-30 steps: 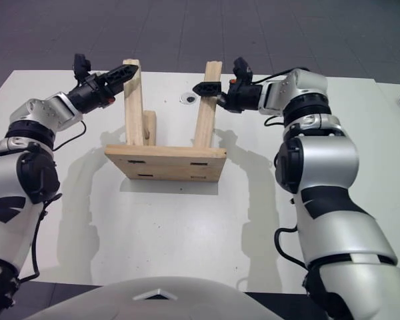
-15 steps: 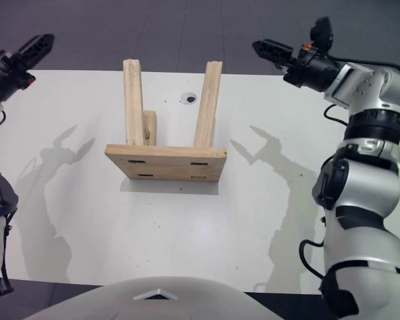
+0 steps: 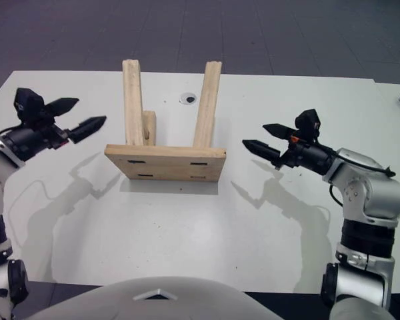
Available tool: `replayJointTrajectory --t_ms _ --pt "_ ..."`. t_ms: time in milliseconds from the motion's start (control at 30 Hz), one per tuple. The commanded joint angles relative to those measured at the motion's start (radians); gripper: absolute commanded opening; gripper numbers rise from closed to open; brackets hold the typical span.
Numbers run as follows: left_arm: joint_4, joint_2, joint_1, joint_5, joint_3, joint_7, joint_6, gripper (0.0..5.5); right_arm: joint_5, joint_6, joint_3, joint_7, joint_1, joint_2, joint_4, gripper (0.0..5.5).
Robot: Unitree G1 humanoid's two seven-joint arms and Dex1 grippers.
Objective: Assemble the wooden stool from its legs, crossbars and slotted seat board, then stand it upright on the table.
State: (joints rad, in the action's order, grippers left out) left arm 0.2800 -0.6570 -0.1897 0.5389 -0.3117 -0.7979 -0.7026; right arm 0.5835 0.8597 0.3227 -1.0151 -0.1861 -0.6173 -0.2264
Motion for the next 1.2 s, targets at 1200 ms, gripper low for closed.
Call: replayJointTrajectory --t_ms 1200 --pt "0.131 -0.146 0.129 0.056 0.200 -0.058 -0.001 4.08 0.015 -0.200 -0.305 0.062 0.032 -0.068 -0.119 4.32"
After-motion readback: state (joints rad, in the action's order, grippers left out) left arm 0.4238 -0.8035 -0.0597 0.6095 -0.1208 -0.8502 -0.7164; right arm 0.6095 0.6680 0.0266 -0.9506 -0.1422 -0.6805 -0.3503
